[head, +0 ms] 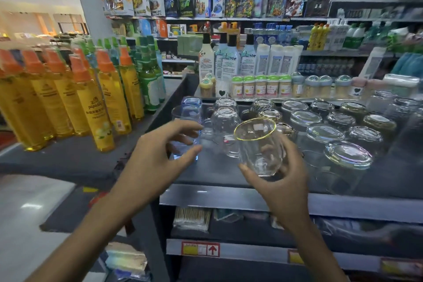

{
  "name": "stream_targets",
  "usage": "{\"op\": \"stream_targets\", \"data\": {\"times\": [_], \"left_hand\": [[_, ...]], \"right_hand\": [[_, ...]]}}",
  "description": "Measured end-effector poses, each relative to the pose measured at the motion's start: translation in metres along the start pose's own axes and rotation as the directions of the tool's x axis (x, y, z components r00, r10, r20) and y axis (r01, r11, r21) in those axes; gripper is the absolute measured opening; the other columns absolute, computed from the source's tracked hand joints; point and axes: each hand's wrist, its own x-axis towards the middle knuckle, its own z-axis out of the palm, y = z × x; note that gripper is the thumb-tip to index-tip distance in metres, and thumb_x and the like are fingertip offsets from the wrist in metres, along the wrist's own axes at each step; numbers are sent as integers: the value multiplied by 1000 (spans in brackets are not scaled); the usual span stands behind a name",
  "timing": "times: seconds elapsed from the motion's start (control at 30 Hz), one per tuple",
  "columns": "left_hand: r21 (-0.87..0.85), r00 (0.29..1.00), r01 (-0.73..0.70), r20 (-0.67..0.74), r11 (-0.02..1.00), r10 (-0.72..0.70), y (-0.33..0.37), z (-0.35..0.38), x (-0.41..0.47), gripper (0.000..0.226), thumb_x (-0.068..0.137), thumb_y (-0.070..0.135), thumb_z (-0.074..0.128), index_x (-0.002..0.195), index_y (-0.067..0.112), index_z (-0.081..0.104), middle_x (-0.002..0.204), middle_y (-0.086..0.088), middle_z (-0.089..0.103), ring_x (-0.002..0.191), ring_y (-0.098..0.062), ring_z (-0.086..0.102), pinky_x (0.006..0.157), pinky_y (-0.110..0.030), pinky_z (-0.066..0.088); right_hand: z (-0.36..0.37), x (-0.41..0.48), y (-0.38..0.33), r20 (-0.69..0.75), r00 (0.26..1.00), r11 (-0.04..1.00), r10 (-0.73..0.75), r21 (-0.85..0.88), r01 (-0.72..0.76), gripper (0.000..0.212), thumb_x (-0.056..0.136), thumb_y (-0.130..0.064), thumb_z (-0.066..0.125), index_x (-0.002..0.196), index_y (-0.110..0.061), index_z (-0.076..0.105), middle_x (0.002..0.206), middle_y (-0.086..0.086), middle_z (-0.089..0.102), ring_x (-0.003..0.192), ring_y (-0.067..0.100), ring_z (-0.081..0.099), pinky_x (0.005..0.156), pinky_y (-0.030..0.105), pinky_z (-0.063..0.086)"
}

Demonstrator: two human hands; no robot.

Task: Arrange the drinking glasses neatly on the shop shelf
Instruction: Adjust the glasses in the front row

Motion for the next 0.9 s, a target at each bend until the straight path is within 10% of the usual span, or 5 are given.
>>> {"op": "stream_targets", "data": {"times": [0.27,0.43,0.57,0.9], "left_hand": [[-192,992,45,122,980,-22,-5,47,-38,83,82,37,84,151,45,38,137,22,48,124,3,52,96,-20,52],[-49,990,-50,131,998,57,-7,66,-39,99,84,43,81,158,51,16,147,18,36,128,-3,48,102,-33,52],[96,998,-57,26,994,55,-8,79,-32,84,89,46,74,156,47,25,146,15,37,115,-9,56,87,-39,58],[94,997,30,67,995,-36,-22,88,-20,66,99,42,64,156,26,37,142,7,55,128,-14,53,104,-31,46]], "right_hand": [[-24,6,-41,320,941,971,111,-238,-34,81,62,-48,94,134,-37,58,124,-20,60,112,-13,56,87,5,45],[-18,19,-60,231,929,909,288,-371,-189,58,65,-69,83,109,-34,67,99,-19,73,92,-1,67,83,30,56],[-2,34,-65,213,901,824,379,-521,-224,88,61,-82,73,127,-25,63,107,-7,72,84,20,73,81,41,60],[20,42,-61,209,891,755,404,-626,-195,77,69,-90,60,111,-26,58,94,-6,70,86,17,68,82,38,57]]}}
